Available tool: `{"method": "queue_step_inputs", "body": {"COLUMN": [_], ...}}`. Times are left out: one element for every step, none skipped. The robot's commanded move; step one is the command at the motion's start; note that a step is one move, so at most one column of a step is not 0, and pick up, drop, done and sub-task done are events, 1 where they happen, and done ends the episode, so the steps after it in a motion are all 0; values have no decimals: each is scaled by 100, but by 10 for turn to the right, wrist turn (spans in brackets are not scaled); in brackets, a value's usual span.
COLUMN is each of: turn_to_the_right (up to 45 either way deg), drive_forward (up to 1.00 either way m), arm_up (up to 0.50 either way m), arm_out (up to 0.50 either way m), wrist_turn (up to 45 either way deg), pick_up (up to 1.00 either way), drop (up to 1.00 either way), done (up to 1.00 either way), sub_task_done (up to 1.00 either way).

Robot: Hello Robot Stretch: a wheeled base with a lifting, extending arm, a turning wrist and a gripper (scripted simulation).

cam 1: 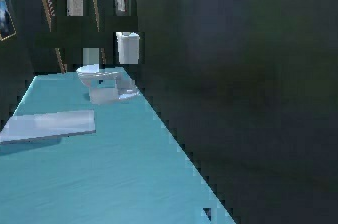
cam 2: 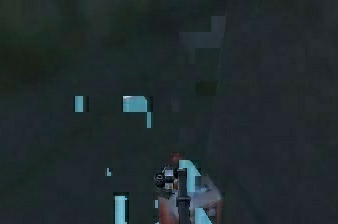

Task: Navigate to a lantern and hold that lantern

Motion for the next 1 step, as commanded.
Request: {"method": "queue_step_inputs", "body": {"turn_to_the_right": [0], "drive_forward": [0], "arm_up": [0], "arm_out": [0], "wrist_turn": [0], "pick_up": [0], "drop": [0], "done": [100], "sub_task_done": [0]}}
